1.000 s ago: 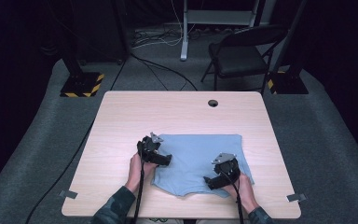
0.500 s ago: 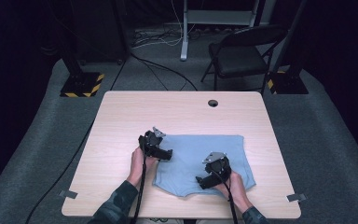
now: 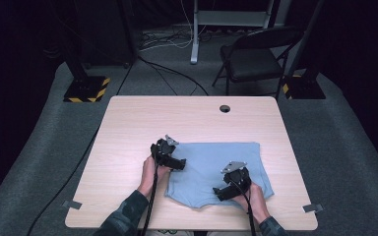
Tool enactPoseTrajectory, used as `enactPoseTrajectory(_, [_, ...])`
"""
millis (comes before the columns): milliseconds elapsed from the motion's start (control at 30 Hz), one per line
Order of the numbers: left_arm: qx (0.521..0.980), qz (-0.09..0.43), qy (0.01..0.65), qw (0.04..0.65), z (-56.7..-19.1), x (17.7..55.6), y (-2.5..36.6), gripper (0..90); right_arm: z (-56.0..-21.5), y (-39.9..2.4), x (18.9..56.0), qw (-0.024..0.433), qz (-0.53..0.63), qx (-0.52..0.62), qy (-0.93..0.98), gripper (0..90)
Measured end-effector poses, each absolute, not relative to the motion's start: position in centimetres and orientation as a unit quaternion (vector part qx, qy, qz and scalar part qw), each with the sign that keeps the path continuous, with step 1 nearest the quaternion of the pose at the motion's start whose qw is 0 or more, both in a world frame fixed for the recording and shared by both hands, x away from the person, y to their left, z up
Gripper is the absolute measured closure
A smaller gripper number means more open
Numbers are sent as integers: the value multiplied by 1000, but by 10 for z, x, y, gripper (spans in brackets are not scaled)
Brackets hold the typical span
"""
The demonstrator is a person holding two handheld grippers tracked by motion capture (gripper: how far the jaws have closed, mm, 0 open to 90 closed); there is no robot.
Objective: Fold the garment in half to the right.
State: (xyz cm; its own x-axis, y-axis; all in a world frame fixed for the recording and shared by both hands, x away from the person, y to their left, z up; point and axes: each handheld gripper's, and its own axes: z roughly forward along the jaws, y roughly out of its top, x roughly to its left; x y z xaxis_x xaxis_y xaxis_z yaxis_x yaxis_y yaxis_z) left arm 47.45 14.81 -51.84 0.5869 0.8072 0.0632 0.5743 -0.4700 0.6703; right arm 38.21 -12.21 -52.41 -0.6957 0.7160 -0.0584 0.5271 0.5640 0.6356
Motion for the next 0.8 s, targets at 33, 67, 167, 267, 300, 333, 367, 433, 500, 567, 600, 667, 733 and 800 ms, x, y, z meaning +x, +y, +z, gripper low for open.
enactPoseTrajectory(33, [836, 190, 412, 308, -517, 475, 148, 11, -523, -121, 382, 157, 302, 356, 870, 61])
enactPoseTrajectory(67, [834, 189, 414, 311, -516, 476, 149, 11, -523, -120, 382, 158, 305, 356, 869, 62])
enactPoseTrajectory(167, [833, 197, 416, 307, -511, 481, 149, 13, -519, -109, 382, 160, 315, 343, 870, 64])
enactPoseTrajectory(267, [836, 205, 416, 293, -510, 487, 148, 13, -517, -94, 383, 156, 324, 330, 873, 64])
enactPoseTrajectory(300, [839, 206, 415, 287, -511, 489, 146, 15, -517, -90, 383, 157, 322, 324, 875, 64])
enactPoseTrajectory(333, [841, 206, 414, 282, -513, 489, 144, 16, -517, -86, 383, 157, 319, 322, 878, 64])
enactPoseTrajectory(367, [843, 205, 413, 277, -515, 490, 143, 17, -518, -83, 383, 156, 316, 319, 880, 65])
enactPoseTrajectory(433, [843, 202, 412, 281, -517, 491, 141, 16, -522, -82, 384, 151, 308, 318, 884, 65])
enactPoseTrajectory(500, [843, 205, 410, 282, -519, 491, 137, 16, -524, -85, 383, 149, 307, 321, 883, 66])
enactPoseTrajectory(567, [842, 207, 410, 284, -520, 490, 133, 17, -525, -89, 381, 143, 308, 326, 882, 66])
enactPoseTrajectory(600, [842, 208, 409, 285, -520, 490, 131, 17, -525, -91, 379, 142, 307, 328, 882, 66])
enactPoseTrajectory(667, [842, 205, 406, 291, -521, 489, 128, 16, -525, -97, 377, 142, 306, 333, 881, 66])
enactPoseTrajectory(733, [842, 203, 403, 297, -522, 489, 124, 17, -525, -103, 376, 143, 307, 338, 878, 66])
enactPoseTrajectory(800, [844, 202, 398, 299, -522, 489, 119, 17, -525, -108, 374, 143, 304, 343, 877, 65])
